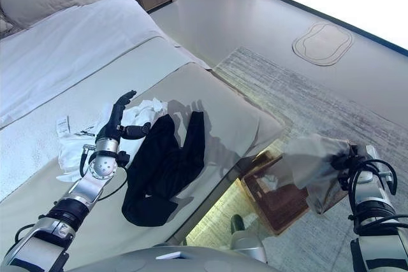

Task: Pick up the clothes from the bed and place them into the basket

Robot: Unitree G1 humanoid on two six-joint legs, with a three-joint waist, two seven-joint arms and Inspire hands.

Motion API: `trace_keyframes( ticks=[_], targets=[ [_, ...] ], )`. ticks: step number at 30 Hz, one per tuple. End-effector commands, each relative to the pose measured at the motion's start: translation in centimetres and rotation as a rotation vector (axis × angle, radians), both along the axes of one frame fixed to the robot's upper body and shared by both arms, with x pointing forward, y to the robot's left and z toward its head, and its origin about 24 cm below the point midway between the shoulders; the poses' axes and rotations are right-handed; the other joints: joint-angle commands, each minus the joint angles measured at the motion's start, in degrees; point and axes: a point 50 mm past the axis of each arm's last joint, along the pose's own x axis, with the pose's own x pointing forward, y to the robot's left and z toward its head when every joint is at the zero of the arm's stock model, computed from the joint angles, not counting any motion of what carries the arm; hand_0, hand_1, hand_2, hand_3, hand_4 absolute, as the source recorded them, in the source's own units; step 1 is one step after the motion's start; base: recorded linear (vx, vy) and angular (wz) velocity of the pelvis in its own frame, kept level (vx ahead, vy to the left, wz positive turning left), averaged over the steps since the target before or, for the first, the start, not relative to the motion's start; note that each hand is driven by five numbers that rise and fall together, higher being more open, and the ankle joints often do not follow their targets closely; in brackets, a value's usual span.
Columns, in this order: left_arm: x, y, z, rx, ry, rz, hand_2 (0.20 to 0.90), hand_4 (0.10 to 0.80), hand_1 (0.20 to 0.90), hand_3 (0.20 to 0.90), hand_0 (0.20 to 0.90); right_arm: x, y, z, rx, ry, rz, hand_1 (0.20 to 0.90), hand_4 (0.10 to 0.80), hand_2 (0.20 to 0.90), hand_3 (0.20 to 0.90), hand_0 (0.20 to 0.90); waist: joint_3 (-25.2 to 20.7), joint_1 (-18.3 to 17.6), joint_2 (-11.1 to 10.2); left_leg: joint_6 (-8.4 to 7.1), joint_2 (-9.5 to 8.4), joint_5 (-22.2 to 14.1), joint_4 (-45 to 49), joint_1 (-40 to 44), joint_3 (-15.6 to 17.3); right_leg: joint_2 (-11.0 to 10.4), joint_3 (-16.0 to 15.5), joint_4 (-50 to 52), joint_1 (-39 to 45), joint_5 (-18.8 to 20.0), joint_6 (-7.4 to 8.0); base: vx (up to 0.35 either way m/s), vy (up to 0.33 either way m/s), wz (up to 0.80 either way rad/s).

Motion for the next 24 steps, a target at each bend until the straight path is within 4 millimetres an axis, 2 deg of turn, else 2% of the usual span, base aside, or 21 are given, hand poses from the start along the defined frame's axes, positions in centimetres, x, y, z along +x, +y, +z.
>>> trace_keyframes(
  ticks=[1,11,13,24],
  targets=[
    [1.7,-0.4,4.4,0.003,-0.236,-0.051,0.9,0.8,0.9,0.9,0.9,1.8,-1.7,3.9,-0.102,-0.14,0.011,0.3,0.1,0.3,0.2,0.3,-3.9,0.9,-0.2,1.22,-1.16,-6.4,5.0,-1.9,-0.6,2.2,-1.9,7.8,-2.3,-5.7,0.56,-0.001,-0.009,-0.03],
    [1.7,-0.8,4.1,-0.006,-0.225,-0.079,0.9,0.8,0.9,0.9,0.9,0.2,-1.5,1.4,-0.065,-0.044,0.036,0.3,0.1,0.3,0.2,0.3,-3.8,0.5,0.1,0.99,-0.53,-6.4,4.9,-1.3,0.2,2.3,-2.0,7.8,-2.1,-6.0,0.55,-0.003,-0.006,-0.02],
    [1.8,-0.8,4.0,-0.004,-0.222,-0.085,0.9,0.8,0.9,0.9,0.9,0.0,-1.6,1.2,-0.084,-0.028,0.027,0.9,0.8,0.9,0.9,0.9,-3.7,0.5,0.3,0.87,-0.52,-6.2,4.6,-1.3,0.1,2.3,-2.0,7.7,-2.0,-5.9,0.62,0.0,0.0,0.0],
    [1.7,-0.7,4.1,-0.012,-0.23,-0.076,0.9,0.8,0.9,0.9,0.9,-0.5,-1.8,0.9,-0.093,-0.01,-0.013,0.9,0.8,0.9,0.9,0.9,-3.2,0.6,1.1,0.26,-0.2,-5.7,4.3,-1.4,-0.3,2.1,-2.6,7.7,-1.9,-6.2,0.53,0.0,0.0,0.0]
  ],
)
